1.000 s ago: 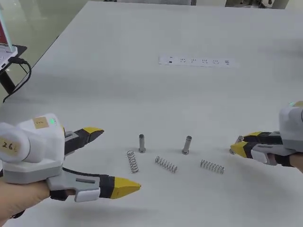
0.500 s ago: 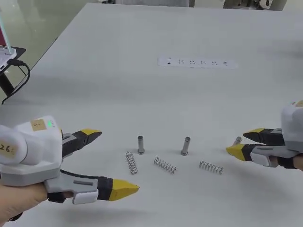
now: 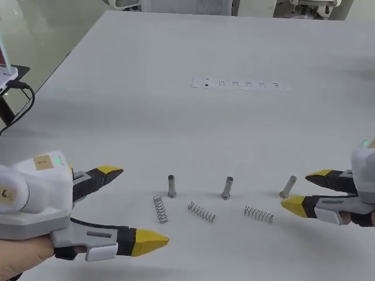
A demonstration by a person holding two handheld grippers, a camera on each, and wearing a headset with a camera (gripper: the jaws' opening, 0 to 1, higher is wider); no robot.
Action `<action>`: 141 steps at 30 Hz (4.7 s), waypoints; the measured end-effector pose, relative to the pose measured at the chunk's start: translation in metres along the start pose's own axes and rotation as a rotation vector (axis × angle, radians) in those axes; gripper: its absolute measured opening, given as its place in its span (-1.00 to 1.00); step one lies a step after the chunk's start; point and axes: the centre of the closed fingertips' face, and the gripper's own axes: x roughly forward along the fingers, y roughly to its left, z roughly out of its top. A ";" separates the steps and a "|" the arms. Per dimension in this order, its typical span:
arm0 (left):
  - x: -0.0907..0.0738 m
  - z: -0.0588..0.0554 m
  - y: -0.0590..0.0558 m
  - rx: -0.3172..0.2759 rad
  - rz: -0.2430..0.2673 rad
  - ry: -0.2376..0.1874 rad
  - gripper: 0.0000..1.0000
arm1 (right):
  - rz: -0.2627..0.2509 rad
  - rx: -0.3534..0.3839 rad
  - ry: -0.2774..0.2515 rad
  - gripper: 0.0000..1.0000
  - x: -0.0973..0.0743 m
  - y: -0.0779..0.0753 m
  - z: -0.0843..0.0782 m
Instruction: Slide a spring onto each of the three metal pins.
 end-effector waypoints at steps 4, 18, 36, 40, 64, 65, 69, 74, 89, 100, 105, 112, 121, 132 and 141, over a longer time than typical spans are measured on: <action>0.001 0.001 0.000 0.000 -0.003 0.000 0.92 | 0.011 0.008 0.010 -0.06 -0.002 0.001 -0.006; -0.001 -0.003 -0.001 -0.009 -0.005 -0.003 0.93 | 0.030 0.009 0.027 -0.12 -0.011 0.010 -0.017; -0.004 -0.004 0.001 -0.002 -0.002 0.005 0.92 | 0.112 -0.054 0.070 -0.24 -0.005 0.042 -0.020; -0.005 -0.004 0.000 -0.001 -0.003 0.004 0.92 | 0.139 -0.092 0.087 -0.27 -0.002 0.050 -0.019; -0.006 -0.006 -0.001 -0.006 0.002 0.007 0.90 | 0.206 -0.201 0.167 -0.44 0.030 0.063 -0.010; -0.006 -0.007 0.000 -0.006 0.003 0.007 0.90 | 0.209 -0.203 0.170 -0.45 0.030 0.063 -0.011; -0.005 -0.008 0.000 -0.007 0.005 0.009 0.90 | 0.218 -0.210 0.196 -0.49 0.033 0.063 -0.015; -0.004 -0.008 0.000 -0.012 0.004 0.006 0.91 | 0.221 -0.210 0.199 -0.50 0.036 0.063 -0.014; -0.007 -0.010 -0.001 -0.014 0.003 0.008 0.89 | 0.217 -0.198 0.223 -0.59 0.041 0.062 -0.020; -0.007 -0.010 -0.001 -0.012 0.002 0.013 0.89 | 0.220 -0.211 0.247 -0.66 0.045 0.061 -0.023; -0.007 -0.009 0.001 -0.012 0.002 0.011 0.89 | 0.223 -0.222 0.257 -0.71 0.046 0.061 -0.025; -0.006 -0.010 0.001 -0.012 0.001 0.012 0.89 | 0.217 -0.226 0.267 -0.82 0.048 0.060 -0.028; -0.007 -0.010 0.001 -0.011 -0.004 0.013 0.89 | 0.209 -0.264 0.273 -0.84 0.048 0.060 -0.027; -0.009 -0.030 0.001 -0.008 -0.011 0.049 0.89 | 0.200 -0.266 0.258 -0.84 0.042 0.059 -0.020; -0.013 -0.010 -0.010 -0.007 -0.040 -0.028 0.82 | 0.209 -0.290 0.237 -0.84 0.028 0.063 -0.011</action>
